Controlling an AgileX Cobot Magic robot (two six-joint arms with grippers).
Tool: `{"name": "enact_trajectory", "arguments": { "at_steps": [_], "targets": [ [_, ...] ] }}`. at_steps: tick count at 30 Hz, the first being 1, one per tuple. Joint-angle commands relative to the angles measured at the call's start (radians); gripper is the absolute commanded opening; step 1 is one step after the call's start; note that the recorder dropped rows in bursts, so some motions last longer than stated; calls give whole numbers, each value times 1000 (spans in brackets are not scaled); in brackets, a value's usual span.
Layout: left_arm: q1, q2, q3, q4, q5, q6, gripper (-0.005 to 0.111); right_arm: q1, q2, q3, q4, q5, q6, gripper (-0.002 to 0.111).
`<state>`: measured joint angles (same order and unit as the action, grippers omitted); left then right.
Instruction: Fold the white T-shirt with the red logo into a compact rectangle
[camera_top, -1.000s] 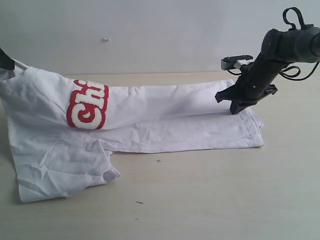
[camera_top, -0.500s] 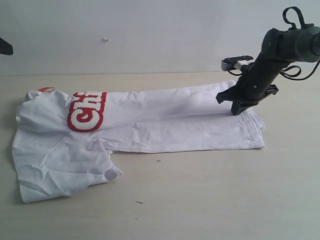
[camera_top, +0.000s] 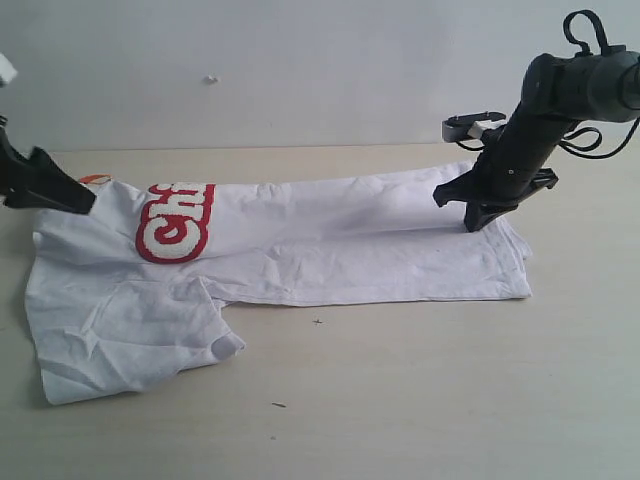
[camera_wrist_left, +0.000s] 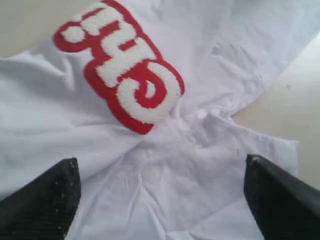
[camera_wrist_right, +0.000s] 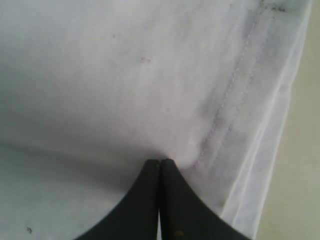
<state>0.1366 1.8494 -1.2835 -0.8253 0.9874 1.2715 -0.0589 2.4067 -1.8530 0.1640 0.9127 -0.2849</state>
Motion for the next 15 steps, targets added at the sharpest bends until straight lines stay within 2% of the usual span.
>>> {"name": "enact_trajectory", "arguments": {
  "at_steps": [1,4,7,10,13,15],
  "targets": [
    [-95,-11,79,-18,-176,84,73,-5,25,7,-40,53,1,0],
    [-164,-5,129,-10,-193,170,49,-5,25,7,-40,50,1,0],
    [-239,11,183,7,-165,253,28,-5,25,7,-40,50,1,0],
    [-308,33,229,75,-202,302,10,-5,25,7,-40,50,1,0],
    [-353,56,257,142,-288,290,0,-5,25,7,-33,50,1,0],
    [-362,72,271,165,-365,283,0,-5,25,7,-26,50,1,0]
  ]
}}
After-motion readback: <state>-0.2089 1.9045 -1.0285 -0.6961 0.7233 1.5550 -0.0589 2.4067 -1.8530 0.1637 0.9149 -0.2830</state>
